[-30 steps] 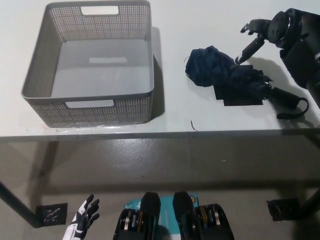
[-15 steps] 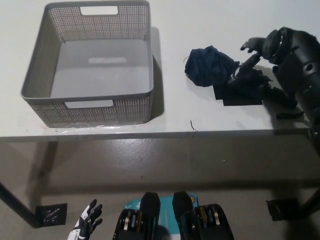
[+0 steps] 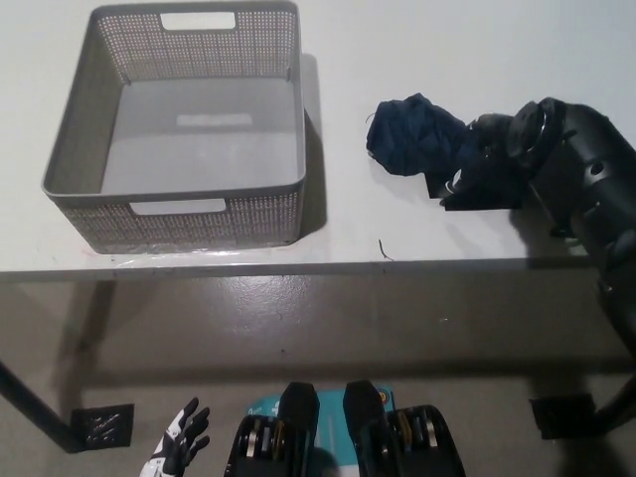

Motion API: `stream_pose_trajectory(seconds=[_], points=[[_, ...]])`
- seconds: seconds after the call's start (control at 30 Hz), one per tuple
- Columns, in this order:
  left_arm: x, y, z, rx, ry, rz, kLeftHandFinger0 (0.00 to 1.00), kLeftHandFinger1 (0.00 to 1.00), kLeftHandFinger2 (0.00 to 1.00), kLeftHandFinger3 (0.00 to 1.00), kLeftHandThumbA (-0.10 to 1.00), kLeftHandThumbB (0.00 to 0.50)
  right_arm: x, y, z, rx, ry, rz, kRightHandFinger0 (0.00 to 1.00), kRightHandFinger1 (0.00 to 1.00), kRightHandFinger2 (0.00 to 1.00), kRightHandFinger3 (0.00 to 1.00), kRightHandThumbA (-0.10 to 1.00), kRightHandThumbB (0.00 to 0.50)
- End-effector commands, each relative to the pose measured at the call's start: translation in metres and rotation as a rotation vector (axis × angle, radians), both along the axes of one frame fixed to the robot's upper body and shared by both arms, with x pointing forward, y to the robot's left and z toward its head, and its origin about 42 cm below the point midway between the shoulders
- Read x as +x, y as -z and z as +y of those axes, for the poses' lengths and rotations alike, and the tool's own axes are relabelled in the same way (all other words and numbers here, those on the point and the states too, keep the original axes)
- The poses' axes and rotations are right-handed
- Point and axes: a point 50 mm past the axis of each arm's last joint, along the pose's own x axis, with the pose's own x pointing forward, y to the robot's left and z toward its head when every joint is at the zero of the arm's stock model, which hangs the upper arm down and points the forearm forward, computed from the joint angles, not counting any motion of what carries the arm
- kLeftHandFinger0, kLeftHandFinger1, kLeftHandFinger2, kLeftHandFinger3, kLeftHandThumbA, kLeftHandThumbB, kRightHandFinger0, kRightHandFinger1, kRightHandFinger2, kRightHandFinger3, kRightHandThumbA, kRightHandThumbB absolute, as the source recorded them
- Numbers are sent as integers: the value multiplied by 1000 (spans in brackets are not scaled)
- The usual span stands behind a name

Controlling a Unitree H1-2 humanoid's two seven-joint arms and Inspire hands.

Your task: Use the right hand to pick up a umbrella on the right side and place it into a container on the lft side

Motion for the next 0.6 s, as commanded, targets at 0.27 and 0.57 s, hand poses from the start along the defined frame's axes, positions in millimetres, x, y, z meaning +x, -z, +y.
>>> stream_pose_trajectory(seconds=[0.27,0.57], points=[[-11,-8,-2,-29,5,-64,1000,1000,1000,1000,1000,120,-7,25,-9,-2,-32,25,1000,1000,1000,1000,1000,500],[-16,-4,1,-43,6,-68,1000,1000,1000,1000,1000,122,-13,49,-11,-56,67,-233,1000,1000,1000,1000,691,495]])
